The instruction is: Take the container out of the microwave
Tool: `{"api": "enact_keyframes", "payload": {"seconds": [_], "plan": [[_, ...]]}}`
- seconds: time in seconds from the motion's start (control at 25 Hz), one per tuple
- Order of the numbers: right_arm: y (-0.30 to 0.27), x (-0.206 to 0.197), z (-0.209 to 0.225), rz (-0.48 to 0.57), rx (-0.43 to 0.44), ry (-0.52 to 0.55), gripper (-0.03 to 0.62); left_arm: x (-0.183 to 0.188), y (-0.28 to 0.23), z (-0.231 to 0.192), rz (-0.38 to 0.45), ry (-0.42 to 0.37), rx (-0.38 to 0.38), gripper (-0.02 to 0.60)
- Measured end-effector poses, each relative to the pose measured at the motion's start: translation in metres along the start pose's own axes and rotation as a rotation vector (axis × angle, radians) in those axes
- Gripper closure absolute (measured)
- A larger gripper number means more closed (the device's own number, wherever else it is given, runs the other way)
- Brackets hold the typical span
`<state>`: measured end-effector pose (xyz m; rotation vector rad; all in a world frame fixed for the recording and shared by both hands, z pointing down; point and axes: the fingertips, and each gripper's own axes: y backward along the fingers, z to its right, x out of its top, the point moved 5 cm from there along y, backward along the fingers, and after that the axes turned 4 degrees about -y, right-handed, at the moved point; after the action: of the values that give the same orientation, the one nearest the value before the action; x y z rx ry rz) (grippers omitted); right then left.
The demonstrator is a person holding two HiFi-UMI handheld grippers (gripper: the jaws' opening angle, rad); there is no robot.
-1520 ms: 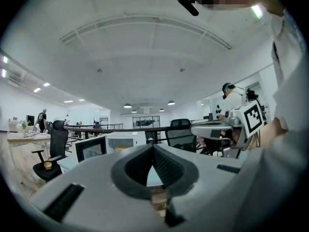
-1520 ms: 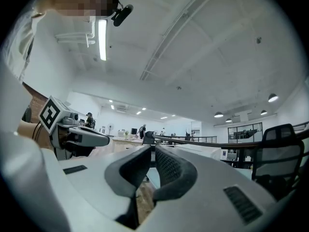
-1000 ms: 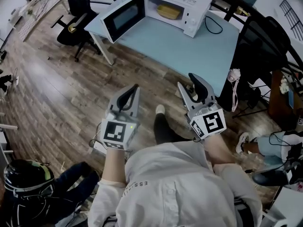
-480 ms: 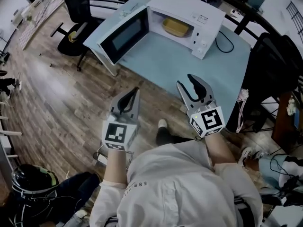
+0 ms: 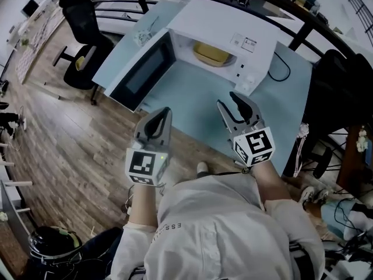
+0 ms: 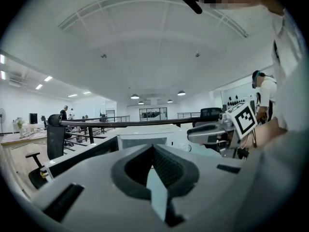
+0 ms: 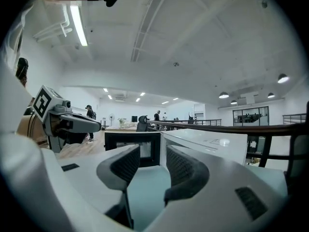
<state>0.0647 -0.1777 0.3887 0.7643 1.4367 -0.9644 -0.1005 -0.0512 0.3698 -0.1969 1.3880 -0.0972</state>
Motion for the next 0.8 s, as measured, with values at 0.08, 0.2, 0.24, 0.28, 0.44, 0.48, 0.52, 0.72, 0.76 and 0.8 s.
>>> {"api": "enact_keyframes", "payload": {"seconds": [0.08,0.2,0.24,0.28,0.44,0.48,0.52,0.72,0.76,0.8], "plan": [[-0.013,0.000,0.010,-0.028,-0.004,0.002,0.431,0.003,-0.016,-0.008,-0.001,-0.003,-0.013,0.588],[-0.031,-0.002,0.021,-0.076,-0.009,0.019,0.431,0.004,-0.038,-0.017,-0.005,-0.006,-0.041,0.588],[-0.037,-0.003,0.024,-0.095,-0.013,0.026,0.431,0.003,-0.045,-0.020,-0.007,-0.003,-0.050,0.588],[-0.043,-0.005,0.027,-0.115,-0.017,0.031,0.431,0.002,-0.052,-0.023,-0.008,-0.001,-0.061,0.588],[-0.068,-0.016,0.038,-0.212,-0.059,0.044,0.431,0.000,-0.081,-0.035,-0.011,-0.018,-0.134,0.588],[-0.075,-0.019,0.041,-0.237,-0.071,0.049,0.431,0.001,-0.089,-0.040,-0.009,-0.024,-0.154,0.588],[-0.082,-0.022,0.043,-0.261,-0.082,0.056,0.431,0.002,-0.096,-0.045,-0.007,-0.030,-0.171,0.588],[-0.123,-0.031,0.046,-0.394,-0.116,0.117,0.431,-0.005,-0.130,-0.071,-0.029,-0.057,-0.260,0.588],[-0.133,-0.033,0.047,-0.418,-0.122,0.152,0.431,-0.007,-0.135,-0.077,-0.032,-0.064,-0.274,0.588],[-0.143,-0.034,0.047,-0.440,-0.129,0.190,0.431,-0.009,-0.140,-0.082,-0.032,-0.068,-0.287,0.588]]}}
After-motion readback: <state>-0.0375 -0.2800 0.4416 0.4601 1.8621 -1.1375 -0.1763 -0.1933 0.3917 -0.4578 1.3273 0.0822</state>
